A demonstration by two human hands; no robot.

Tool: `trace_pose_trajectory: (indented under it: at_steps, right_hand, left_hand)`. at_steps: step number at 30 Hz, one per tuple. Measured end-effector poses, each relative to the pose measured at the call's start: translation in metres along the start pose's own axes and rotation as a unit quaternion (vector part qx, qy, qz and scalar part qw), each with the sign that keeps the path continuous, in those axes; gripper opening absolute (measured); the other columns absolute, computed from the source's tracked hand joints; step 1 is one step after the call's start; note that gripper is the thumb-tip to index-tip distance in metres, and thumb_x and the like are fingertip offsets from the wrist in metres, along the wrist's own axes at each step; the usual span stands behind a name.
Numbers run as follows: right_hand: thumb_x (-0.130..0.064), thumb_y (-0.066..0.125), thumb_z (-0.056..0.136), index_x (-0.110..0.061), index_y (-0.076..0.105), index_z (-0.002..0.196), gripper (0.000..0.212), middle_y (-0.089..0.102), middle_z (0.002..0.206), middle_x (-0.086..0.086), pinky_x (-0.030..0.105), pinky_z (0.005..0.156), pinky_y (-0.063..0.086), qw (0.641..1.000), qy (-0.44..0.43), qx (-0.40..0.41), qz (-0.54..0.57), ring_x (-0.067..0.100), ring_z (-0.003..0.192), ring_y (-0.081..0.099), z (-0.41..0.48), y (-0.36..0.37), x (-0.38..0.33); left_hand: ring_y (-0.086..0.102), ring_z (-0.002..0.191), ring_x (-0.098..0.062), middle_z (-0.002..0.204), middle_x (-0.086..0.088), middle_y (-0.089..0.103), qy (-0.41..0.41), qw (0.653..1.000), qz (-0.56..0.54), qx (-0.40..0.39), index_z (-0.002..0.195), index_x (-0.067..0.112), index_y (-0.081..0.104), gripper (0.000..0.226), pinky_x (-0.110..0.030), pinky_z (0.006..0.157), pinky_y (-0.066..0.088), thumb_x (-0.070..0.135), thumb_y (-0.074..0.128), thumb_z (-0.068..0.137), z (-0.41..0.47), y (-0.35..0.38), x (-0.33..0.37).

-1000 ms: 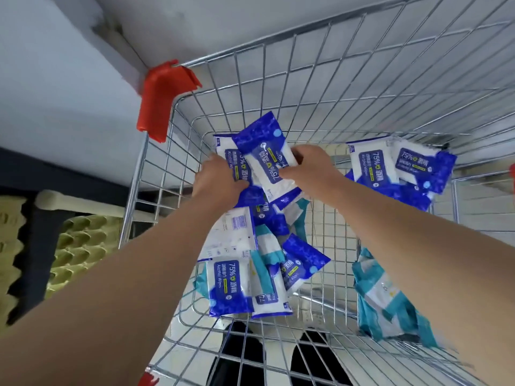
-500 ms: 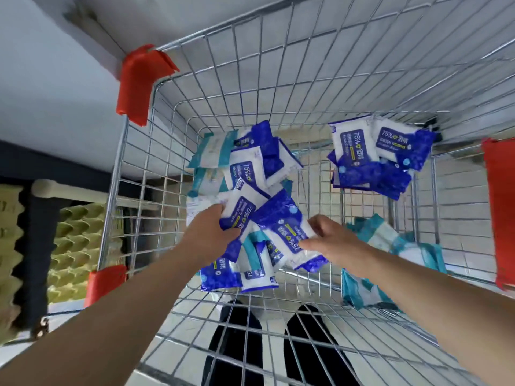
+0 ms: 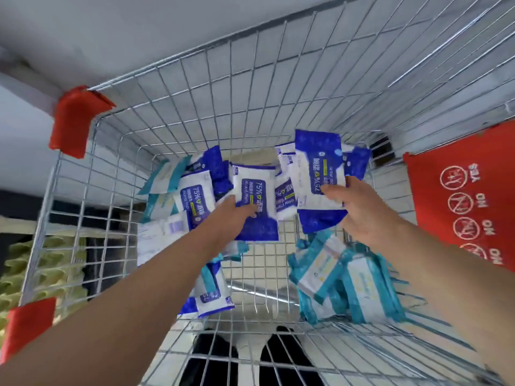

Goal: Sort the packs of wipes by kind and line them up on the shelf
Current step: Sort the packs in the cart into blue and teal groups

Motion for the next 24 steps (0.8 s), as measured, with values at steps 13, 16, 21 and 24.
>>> trace_pose_trajectory:
  at_steps: [13, 16, 21, 24]
  right_hand:
    - [-0.005, 0.048, 0.095, -0.008, 0.059, 0.106, 0.016, 0.069, 0.094, 0.011, 0.025, 0.057, 0.052, 0.988, 0.017, 0.148, 0.039, 0.020, 0.072, 0.063, 0.052, -0.059, 0.006]
    - [-0.007, 0.046, 0.095, -0.013, 0.058, 0.105, 0.017, 0.067, 0.091, 0.007, 0.024, 0.057, 0.047, 0.983, 0.018, 0.181, 0.029, 0.019, 0.072, 0.060, 0.074, -0.062, 0.011]
    - [-0.014, 0.053, 0.094, -0.018, 0.057, 0.094, 0.006, 0.059, 0.078, -0.002, 0.022, 0.053, 0.041, 0.978, -0.010, 0.158, -0.134, 0.012, 0.067, 0.055, 0.092, -0.069, 0.016]
    - [-0.032, 0.056, 0.086, -0.013, 0.060, 0.099, 0.023, 0.062, 0.091, 0.006, 0.029, 0.066, 0.048, 0.949, -0.009, 0.154, -0.276, 0.023, 0.084, 0.059, 0.094, -0.071, 0.015]
  left_hand:
    - [0.063, 0.075, -0.011, 0.098, -0.001, 0.060, 0.114, 0.992, -0.045, 0.019, 0.127, 0.016, 0.035, 0.056, -0.031, 0.067, 0.059, 0.006, 0.070, 0.085, 0.055, 0.087, 0.061]
    - [0.057, 0.076, -0.009, 0.087, 0.008, 0.052, 0.124, 0.988, 0.037, 0.081, 0.125, 0.014, 0.041, 0.060, -0.037, 0.078, 0.056, 0.014, 0.078, 0.079, 0.070, 0.096, 0.066]
    - [0.056, 0.083, -0.014, 0.091, 0.008, 0.053, 0.145, 0.967, 0.172, 0.121, 0.116, 0.017, 0.049, 0.055, -0.032, 0.076, 0.052, 0.030, 0.082, 0.074, 0.092, 0.097, 0.070]
    - [0.057, 0.084, -0.014, 0.096, 0.007, 0.055, 0.158, 0.952, 0.228, 0.127, 0.118, 0.017, 0.050, 0.057, -0.031, 0.071, 0.049, 0.040, 0.079, 0.075, 0.088, 0.094, 0.070]
Point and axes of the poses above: each hand's wrist, its own z-axis towards the middle knuckle, its own y-axis out of the palm, x = y × z, the point moved 3 cm from there along z, towards the middle knuckle
